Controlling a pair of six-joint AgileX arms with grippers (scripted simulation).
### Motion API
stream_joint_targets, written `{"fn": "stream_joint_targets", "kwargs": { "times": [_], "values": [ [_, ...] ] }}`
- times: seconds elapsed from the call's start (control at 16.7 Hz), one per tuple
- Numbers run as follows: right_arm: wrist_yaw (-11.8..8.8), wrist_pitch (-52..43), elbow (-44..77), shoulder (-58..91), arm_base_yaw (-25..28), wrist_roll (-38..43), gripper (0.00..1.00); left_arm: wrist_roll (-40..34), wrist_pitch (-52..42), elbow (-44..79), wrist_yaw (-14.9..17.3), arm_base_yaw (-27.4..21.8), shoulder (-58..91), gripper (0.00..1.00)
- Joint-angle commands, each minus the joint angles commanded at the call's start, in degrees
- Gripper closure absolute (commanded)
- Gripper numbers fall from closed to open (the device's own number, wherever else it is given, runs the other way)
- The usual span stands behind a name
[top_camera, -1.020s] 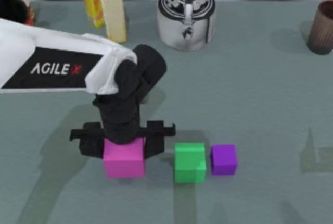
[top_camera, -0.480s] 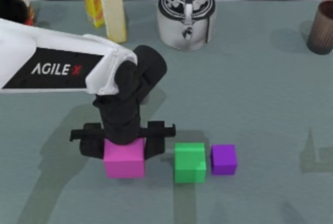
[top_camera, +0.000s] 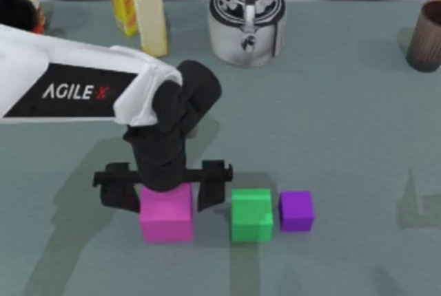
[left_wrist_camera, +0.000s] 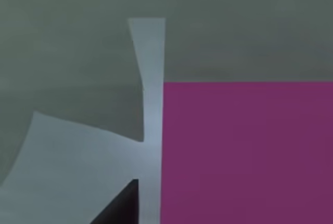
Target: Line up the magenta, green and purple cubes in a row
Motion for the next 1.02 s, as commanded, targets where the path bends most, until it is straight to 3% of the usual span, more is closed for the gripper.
{"fn": "stream_joint_targets", "kwargs": {
  "times": [0.54, 1.02],
  "values": [
    [0.00, 0.00, 0.00, 0.00, 0.00, 0.00, 0.00, -0.03, -1.00, 0.78, -0.01, 0.10, -0.39, 0.00],
    [0.00, 0.00, 0.00, 0.00, 0.00, 0.00, 0.00, -0.23, -14.77, 8.44, -0.04, 1.11, -6.37, 0.00]
  ]
}}
